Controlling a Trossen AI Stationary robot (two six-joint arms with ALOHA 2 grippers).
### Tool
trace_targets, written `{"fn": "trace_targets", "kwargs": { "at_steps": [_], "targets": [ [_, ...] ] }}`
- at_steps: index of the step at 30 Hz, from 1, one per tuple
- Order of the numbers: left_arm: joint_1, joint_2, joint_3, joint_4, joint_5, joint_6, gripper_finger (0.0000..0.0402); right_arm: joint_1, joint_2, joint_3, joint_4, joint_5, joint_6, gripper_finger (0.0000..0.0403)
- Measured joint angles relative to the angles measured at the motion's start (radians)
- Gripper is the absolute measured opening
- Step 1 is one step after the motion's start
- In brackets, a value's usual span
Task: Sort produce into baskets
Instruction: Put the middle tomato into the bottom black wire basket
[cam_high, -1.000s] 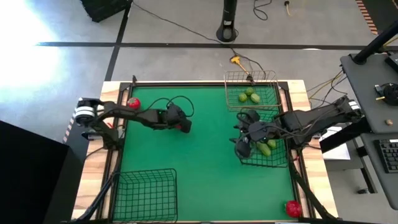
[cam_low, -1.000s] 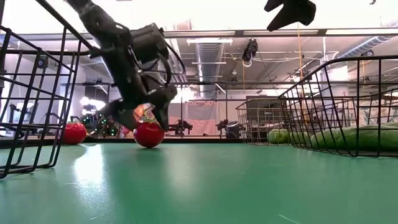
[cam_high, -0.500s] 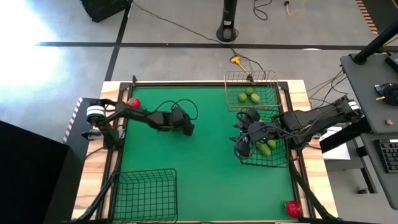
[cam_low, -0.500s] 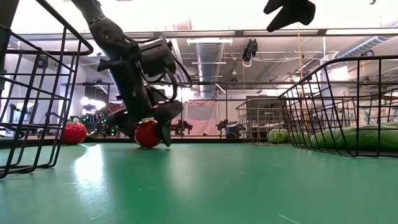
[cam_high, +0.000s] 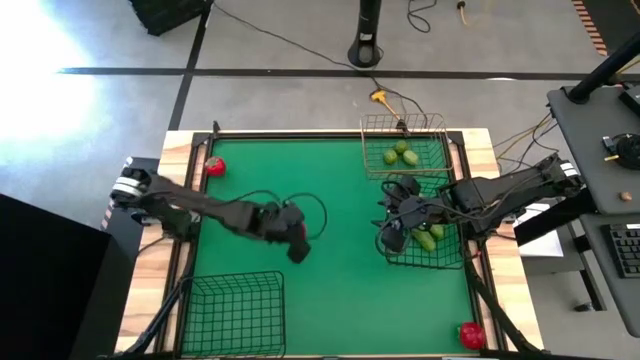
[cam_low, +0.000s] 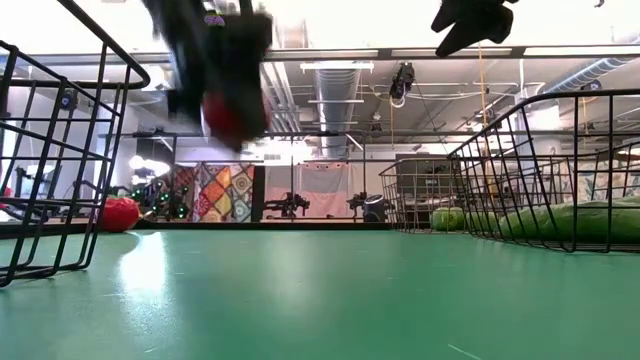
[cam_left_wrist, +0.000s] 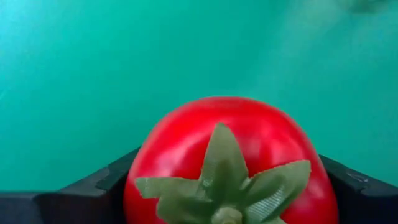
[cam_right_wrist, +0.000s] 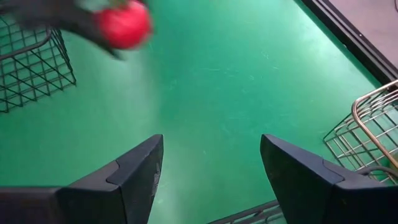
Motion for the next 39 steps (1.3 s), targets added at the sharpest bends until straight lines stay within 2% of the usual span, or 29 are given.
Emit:
{"fn": "trace_targets", "kwargs": {
  "at_steps": [6, 10, 14, 18, 22, 25, 29, 33, 39],
  "targets": [
    [-0.266, -0.003, 0.304, -0.292, -0.034, 0.154, 0.0299, 0.0, 0.0, 0.004, 0.0, -0.001, 0.009, 0.0253],
    [-0.408, 0.028, 0.434, -0.382, -0.029, -0.008, 0.03, 0.0, 0.0, 0.004, -0.002, -0.027, 0.033, 0.0249],
    [-0.525, 0.084, 0.503, -0.437, -0.022, -0.172, 0.03, 0.0, 0.0, 0.004, -0.002, -0.055, 0.053, 0.0246],
    [-0.608, 0.137, 0.513, -0.534, -0.041, -0.28, 0.03, 0.0, 0.0, 0.004, -0.001, -0.061, 0.076, 0.0246],
    [-0.632, 0.202, 0.471, -0.599, -0.032, -0.415, 0.03, 0.0, 0.0, 0.006, 0.0, -0.073, 0.084, 0.0244],
    [-0.645, 0.244, 0.467, -0.575, 0.04, -0.466, 0.03, 0.0, 0.0, 0.021, 0.0, -0.087, 0.082, 0.0246],
    [-0.645, 0.304, 0.464, -0.607, 0.187, -0.59, 0.03, 0.0, 0.0, 0.065, 0.004, -0.087, 0.05, 0.0245],
    [-0.646, 0.328, 0.431, -0.597, 0.267, -0.672, 0.03, 0.0, 0.0, 0.108, 0.007, -0.086, -0.017, 0.024],
    [-0.648, 0.307, 0.346, -0.57, 0.226, -0.818, 0.03, -0.001, -0.001, 0.124, 0.014, -0.08, -0.128, 0.0237]
  ]
}}
